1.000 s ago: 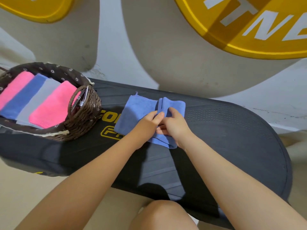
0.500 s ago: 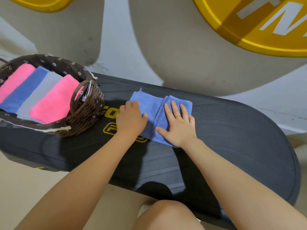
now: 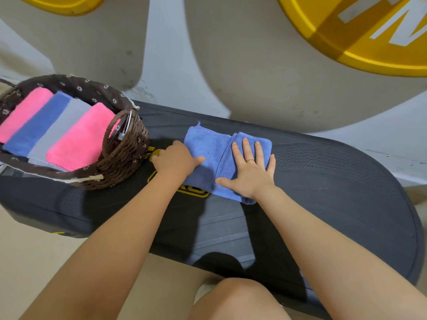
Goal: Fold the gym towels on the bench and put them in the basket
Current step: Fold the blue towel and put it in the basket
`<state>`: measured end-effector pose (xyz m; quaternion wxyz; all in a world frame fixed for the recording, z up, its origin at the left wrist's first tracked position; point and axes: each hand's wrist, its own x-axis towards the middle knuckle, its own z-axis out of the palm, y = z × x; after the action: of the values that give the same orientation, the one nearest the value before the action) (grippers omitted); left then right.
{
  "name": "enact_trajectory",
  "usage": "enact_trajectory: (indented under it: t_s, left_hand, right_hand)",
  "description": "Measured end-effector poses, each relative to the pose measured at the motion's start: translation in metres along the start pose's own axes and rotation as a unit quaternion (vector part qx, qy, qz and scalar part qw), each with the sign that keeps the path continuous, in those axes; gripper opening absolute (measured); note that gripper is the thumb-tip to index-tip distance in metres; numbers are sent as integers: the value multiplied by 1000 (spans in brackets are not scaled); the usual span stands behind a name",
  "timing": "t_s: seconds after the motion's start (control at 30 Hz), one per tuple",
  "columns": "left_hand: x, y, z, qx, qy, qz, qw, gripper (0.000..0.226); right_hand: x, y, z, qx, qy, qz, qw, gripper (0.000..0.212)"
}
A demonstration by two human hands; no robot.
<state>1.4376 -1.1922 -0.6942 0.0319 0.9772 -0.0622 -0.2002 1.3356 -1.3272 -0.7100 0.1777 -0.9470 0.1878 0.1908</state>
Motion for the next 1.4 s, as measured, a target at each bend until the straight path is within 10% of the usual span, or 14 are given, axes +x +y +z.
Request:
enact_trajectory:
  t_s: [0.2, 0.63, 0.7, 0.77, 0.87, 0.97, 1.23, 1.4]
  left_hand:
    - [6, -9, -4, -87, -84, -20, 992, 45]
    - [-42, 47, -6, -397, -26, 259, 880, 29]
    - [-42, 58, 4, -397, -40, 237, 886, 31]
    - [-43, 65, 12, -397, -42, 219, 890, 30]
    - [-50, 70, 25, -372, -24, 239, 897, 30]
    - [-63, 71, 35, -312, 12, 293, 904, 30]
    - [-65, 63, 45, -369, 63, 311, 873, 15]
    - [-68, 59, 51, -248, 104, 306, 913, 48]
  right_hand:
    - [0, 1, -1, 13, 1, -9, 1000, 98]
    - [2, -2, 3, 93, 75, -3, 993, 69]
    - [-3, 6, -4, 289, 91, -22, 953, 48]
    - [-12, 14, -19, 554, 95, -9, 827, 61]
    - [-9, 35, -36, 676, 101, 65, 727, 54]
    - [-2, 38, -43, 628, 74, 93, 769, 4]
    - [10, 35, -37, 443, 156, 104, 877, 34]
    - [15, 37, -24, 366, 196, 83, 906, 41]
